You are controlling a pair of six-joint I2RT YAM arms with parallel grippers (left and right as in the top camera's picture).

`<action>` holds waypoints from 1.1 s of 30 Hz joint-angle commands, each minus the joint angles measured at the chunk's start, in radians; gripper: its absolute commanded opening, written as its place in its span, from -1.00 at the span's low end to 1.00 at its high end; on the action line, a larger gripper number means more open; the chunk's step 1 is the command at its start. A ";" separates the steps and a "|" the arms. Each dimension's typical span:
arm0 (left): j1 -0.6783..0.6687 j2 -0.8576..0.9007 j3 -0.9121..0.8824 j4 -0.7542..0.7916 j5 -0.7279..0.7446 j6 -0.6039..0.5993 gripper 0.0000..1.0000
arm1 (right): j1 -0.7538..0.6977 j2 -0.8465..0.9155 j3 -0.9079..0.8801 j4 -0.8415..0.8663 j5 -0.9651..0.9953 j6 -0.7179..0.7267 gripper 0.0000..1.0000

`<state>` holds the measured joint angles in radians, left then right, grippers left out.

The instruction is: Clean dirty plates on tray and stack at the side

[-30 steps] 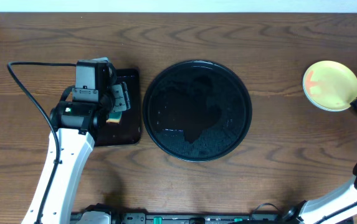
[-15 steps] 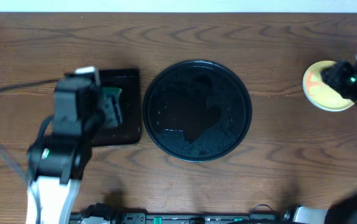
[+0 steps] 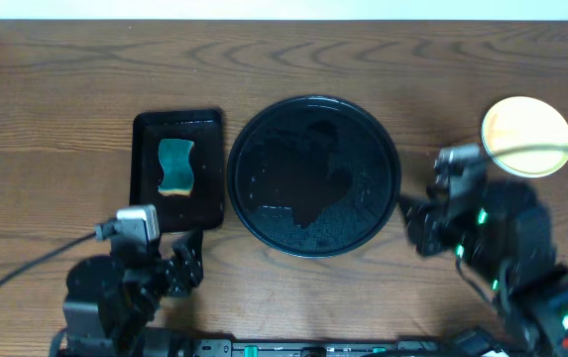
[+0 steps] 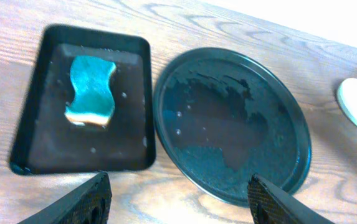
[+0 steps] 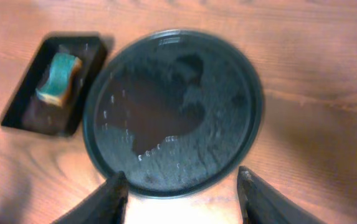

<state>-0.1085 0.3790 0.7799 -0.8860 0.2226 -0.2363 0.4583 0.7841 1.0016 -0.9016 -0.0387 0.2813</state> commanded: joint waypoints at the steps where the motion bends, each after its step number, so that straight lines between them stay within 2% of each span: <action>1: 0.000 -0.060 -0.040 0.012 0.039 -0.032 0.52 | 0.057 -0.080 -0.078 0.012 0.080 0.064 0.64; 2: 0.000 -0.061 -0.040 0.012 0.039 -0.032 0.57 | 0.060 -0.094 -0.086 0.011 0.079 0.080 0.99; 3: 0.000 -0.061 -0.040 0.013 0.039 -0.032 0.68 | 0.060 -0.107 -0.092 0.010 0.080 0.097 0.99; 27: 0.000 -0.052 -0.040 -0.019 0.039 -0.031 0.69 | 0.060 -0.114 -0.094 -0.148 0.057 0.118 0.99; 33: 0.006 -0.119 -0.058 -0.030 -0.096 -0.030 0.70 | 0.060 -0.114 -0.094 -0.148 0.057 0.118 0.98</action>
<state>-0.1081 0.3115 0.7437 -0.9291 0.2157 -0.2626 0.5087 0.6693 0.9096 -1.0496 0.0093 0.3870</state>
